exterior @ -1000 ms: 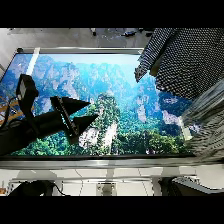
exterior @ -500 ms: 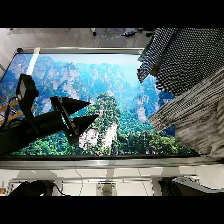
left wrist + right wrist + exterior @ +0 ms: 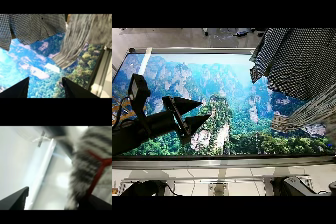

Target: Fold the clothes and pants, and hang the long-sleeved shirts on hangers.

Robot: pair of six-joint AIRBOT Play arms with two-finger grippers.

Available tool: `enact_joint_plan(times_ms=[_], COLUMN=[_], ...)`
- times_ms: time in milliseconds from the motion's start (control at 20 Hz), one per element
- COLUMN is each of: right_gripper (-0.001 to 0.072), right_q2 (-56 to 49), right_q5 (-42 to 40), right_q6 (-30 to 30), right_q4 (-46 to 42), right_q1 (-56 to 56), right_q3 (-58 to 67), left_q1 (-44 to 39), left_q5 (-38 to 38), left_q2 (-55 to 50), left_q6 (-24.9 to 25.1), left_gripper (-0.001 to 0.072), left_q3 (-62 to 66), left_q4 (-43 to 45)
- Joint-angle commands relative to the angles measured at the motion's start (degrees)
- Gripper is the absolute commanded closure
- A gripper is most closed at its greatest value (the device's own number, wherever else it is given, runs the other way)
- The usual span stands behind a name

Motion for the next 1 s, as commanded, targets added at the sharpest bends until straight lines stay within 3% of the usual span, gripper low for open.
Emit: enact_joint_plan(times_ms=[0,150,450,650,800,900,950], right_gripper=[0.0,0.0,0.0,0.0001,0.0,-0.0001,-0.0001], right_q2=[6.6,9.9,9.0,8.8,9.4,9.4,9.0], right_q5=[0.7,7.4,21.4,24.0,23.2,18.0,14.6], right_q6=[-0.1,0.2,-0.2,-0.1,1.3,-1.0,-8.1], right_q4=[-21.7,-45.2,-52.0,-54.6,-52.6,-38.4,-27.4], right_q1=[0.0,0.0,0.0,0.0,0.0,1.9,4.9], right_q3=[0.0,0.0,0.0,0.0,0.0,0.0,0.0], left_q1=[0.0,0.0,0.0,0.0,0.0,0.0,0.0], left_q5=[0.0,0.0,0.0,0.1,0.2,-0.1,-0.5], left_q2=[0.0,0.0,0.0,-1.1,-2.4,-2.4,-2.4], left_q6=[0.0,0.0,0.0,0.0,0.0,0.0,0.0], left_gripper=[0.02,0.0199,0.02,0.02,0.02,0.02,0.02], left_q3=[0.0,0.0,-0.1,-0.1,-0.1,-0.1,-0.1], left_q4=[0.0,0.0,0.0,0.0,0.0,0.6,1.4])
